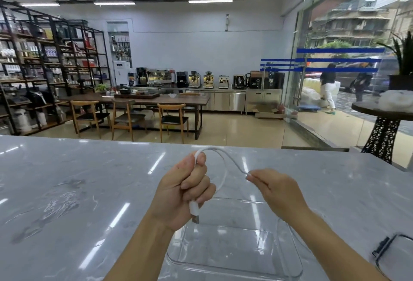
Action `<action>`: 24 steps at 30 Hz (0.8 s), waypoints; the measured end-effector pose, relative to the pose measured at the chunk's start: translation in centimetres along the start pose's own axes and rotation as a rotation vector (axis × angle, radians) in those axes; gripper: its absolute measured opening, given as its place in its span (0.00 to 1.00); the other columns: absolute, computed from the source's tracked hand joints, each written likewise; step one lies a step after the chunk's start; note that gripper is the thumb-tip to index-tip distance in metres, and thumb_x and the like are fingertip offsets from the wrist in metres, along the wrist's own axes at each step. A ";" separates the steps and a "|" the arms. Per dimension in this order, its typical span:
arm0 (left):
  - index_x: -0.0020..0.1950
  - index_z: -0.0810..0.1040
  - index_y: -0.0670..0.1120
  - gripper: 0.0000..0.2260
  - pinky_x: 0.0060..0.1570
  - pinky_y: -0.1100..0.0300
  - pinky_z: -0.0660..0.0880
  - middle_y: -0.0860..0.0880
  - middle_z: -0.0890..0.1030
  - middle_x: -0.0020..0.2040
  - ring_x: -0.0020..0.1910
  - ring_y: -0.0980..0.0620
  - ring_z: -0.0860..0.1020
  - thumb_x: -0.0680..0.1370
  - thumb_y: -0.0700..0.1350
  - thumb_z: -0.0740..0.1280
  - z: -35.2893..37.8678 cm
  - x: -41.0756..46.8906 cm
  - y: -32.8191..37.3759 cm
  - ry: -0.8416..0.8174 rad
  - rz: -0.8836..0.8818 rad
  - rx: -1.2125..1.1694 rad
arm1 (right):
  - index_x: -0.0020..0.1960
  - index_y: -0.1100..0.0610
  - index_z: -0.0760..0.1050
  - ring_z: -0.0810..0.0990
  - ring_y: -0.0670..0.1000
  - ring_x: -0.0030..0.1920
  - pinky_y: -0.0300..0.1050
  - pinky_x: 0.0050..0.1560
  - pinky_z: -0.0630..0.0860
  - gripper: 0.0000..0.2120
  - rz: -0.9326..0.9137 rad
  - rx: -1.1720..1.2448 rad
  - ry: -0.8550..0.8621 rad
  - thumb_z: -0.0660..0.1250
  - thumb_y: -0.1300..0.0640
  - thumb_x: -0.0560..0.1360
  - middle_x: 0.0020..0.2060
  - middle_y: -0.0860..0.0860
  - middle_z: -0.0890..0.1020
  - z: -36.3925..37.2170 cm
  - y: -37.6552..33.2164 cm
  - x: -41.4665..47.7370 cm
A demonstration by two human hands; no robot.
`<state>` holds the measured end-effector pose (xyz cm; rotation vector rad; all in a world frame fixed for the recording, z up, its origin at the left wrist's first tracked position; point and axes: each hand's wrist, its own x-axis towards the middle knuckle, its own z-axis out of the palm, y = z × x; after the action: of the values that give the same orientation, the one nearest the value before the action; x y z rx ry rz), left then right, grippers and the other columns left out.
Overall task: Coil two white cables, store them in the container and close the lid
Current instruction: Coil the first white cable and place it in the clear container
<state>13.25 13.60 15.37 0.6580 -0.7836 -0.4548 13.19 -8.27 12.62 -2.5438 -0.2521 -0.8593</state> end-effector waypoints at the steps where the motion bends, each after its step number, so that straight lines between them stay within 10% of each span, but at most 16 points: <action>1: 0.42 0.77 0.43 0.08 0.23 0.66 0.67 0.55 0.65 0.21 0.18 0.57 0.60 0.73 0.48 0.69 0.0 0.2 0.0 0.057 0.022 0.024 | 0.54 0.54 0.77 0.80 0.55 0.47 0.48 0.44 0.73 0.12 -0.017 -0.151 -0.132 0.59 0.50 0.78 0.46 0.51 0.83 0.3 -0.6 -0.1; 8: 0.42 0.70 0.43 0.10 0.32 0.60 0.77 0.53 0.66 0.23 0.19 0.56 0.66 0.79 0.46 0.55 -0.6 0.5 0.1 0.428 0.094 0.158 | 0.53 0.59 0.66 0.71 0.58 0.39 0.46 0.32 0.61 0.05 -0.327 -0.389 -0.744 0.55 0.64 0.77 0.43 0.55 0.73 -0.4 -6.5 -1.9; 12: 0.43 0.70 0.40 0.12 0.41 0.51 0.81 0.48 0.77 0.27 0.26 0.52 0.77 0.81 0.44 0.53 0.3 0.0 -0.5 0.476 0.028 0.522 | 0.43 0.58 0.70 0.70 0.53 0.27 0.41 0.24 0.58 0.07 -0.579 -0.410 -0.501 0.66 0.65 0.69 0.38 0.52 0.80 -2.4 -9.1 -1.9; 16: 0.41 0.71 0.41 0.13 0.30 0.64 0.71 0.54 0.77 0.26 0.26 0.58 0.74 0.81 0.46 0.54 1.7 -0.5 -0.8 0.381 -0.053 0.963 | 0.36 0.55 0.76 0.75 0.48 0.22 0.38 0.19 0.70 0.03 -0.703 -0.073 -0.137 0.70 0.58 0.66 0.28 0.46 0.80 -3.1 -8.9 -1.6; 21: 0.44 0.71 0.39 0.14 0.22 0.64 0.66 0.51 0.73 0.22 0.19 0.56 0.67 0.78 0.49 0.54 2.1 -0.8 -0.7 0.299 -0.031 0.892 | 0.32 0.55 0.73 0.65 0.44 0.24 0.37 0.25 0.63 0.18 -0.322 0.120 -0.030 0.67 0.41 0.65 0.23 0.44 0.71 -4.3 -8.4 -0.4; 24: 0.44 0.71 0.41 0.12 0.19 0.67 0.63 0.50 0.72 0.21 0.18 0.57 0.65 0.80 0.46 0.52 1.5 -0.8 0.3 0.395 0.030 0.864 | 0.37 0.57 0.78 0.69 0.44 0.27 0.33 0.30 0.66 0.08 -0.157 0.422 -0.269 0.73 0.53 0.67 0.26 0.45 0.75 -5.2 -6.3 0.3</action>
<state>11.64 13.75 15.94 1.4838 -0.5879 0.0765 8.79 -5.07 18.70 -2.2509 -0.6516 -0.4516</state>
